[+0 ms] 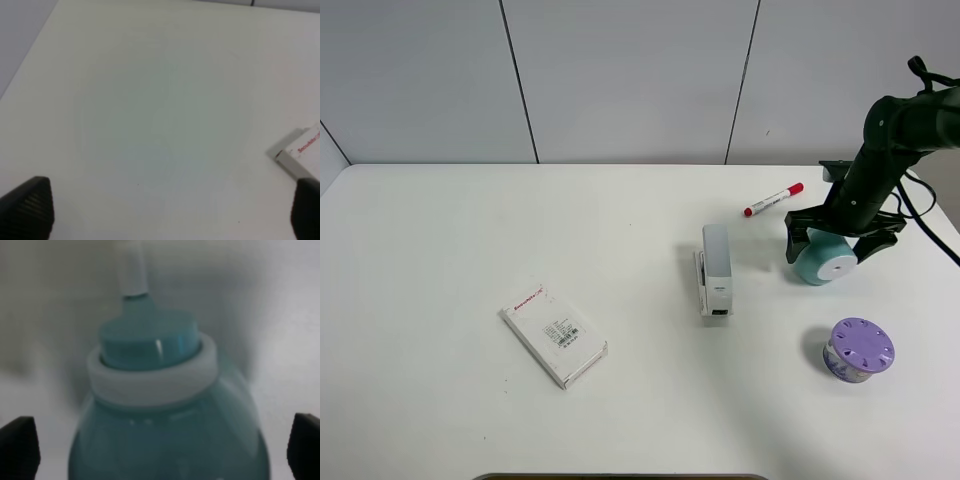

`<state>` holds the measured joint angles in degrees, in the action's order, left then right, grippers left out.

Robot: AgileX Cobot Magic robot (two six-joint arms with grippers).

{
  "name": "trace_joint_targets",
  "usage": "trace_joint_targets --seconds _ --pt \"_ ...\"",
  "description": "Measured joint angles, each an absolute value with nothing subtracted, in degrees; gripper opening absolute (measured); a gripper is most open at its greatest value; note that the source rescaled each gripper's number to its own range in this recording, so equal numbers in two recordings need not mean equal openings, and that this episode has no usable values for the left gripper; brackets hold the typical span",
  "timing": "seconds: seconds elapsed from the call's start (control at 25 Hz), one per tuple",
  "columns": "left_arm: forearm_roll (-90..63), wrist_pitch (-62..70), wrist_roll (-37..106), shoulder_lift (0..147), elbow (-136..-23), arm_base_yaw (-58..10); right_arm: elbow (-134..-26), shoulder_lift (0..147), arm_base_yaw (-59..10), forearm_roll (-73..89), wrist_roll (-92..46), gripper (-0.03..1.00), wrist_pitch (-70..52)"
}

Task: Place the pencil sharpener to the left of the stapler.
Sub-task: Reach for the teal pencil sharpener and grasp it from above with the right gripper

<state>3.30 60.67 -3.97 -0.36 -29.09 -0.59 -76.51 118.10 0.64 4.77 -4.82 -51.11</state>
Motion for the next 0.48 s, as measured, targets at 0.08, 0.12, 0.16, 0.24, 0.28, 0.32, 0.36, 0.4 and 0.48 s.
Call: trace_joint_targets --seconds 0.08,0.12,0.16,0.24,0.28,0.32,0.36,0.4,0.48 --pt "3.3 60.7 -4.0 -0.4 -29.1 -0.6 -76.5 118.8 0.6 5.8 -5.3 1.0 -50.4" --pt "3.3 60.7 -4.0 -0.4 -29.1 -0.6 -76.5 118.9 0.6 6.1 -5.6 1.0 -50.0" --pt "3.3 60.7 -4.0 -0.4 -29.1 -0.6 -76.5 119.1 0.6 6.3 -5.8 1.0 -49.9" --pt "3.3 60.7 -4.0 -0.4 -29.1 -0.6 -76.5 119.3 0.6 6.4 -6.1 1.0 -49.9" --pt "3.3 60.7 -4.0 -0.4 -29.1 -0.6 -76.5 119.4 0.6 6.4 -6.1 0.99 -49.9" --pt "3.3 60.7 -4.0 -0.4 -29.1 -0.6 -76.5 119.5 0.6 6.4 -6.1 0.97 -49.9" --pt "3.3 60.7 -4.0 -0.4 -29.1 -0.6 -76.5 119.5 0.6 6.4 -6.1 0.93 -49.9" --pt "3.3 60.7 -4.0 -0.4 -29.1 -0.6 -76.5 119.6 0.6 6.4 -6.2 0.88 -49.9" --pt "3.3 60.7 -4.0 -0.4 -29.1 -0.6 -76.5 119.6 0.6 6.4 -6.2 0.74 -49.9"
